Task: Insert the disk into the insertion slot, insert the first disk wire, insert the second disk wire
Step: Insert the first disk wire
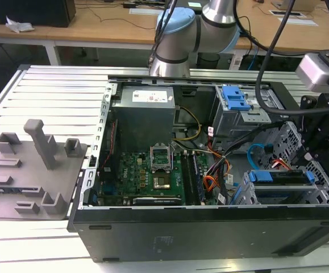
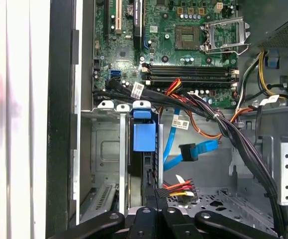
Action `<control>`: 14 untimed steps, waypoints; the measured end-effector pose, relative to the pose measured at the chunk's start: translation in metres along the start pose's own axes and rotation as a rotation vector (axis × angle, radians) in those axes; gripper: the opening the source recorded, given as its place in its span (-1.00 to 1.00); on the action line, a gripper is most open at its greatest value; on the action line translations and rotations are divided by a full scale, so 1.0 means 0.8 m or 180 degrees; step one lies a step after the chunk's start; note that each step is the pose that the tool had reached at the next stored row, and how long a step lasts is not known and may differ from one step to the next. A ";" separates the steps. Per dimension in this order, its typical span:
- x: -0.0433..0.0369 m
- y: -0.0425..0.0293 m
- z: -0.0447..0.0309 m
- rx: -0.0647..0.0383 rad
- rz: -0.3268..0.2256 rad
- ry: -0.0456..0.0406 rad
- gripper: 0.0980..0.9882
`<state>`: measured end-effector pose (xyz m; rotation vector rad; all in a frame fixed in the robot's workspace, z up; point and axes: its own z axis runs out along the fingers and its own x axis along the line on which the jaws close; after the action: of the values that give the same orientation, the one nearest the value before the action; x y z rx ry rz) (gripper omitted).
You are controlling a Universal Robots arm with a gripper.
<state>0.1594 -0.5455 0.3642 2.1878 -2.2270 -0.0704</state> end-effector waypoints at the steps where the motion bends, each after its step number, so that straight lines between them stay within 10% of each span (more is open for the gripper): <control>1: 0.000 0.0001 0.0000 0.0000 0.0000 0.0000 -0.98; 14: 0.000 0.0046 0.0002 0.0000 0.0000 0.0000 -0.98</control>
<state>0.1558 -0.5454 0.3641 2.1878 -2.2270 -0.0705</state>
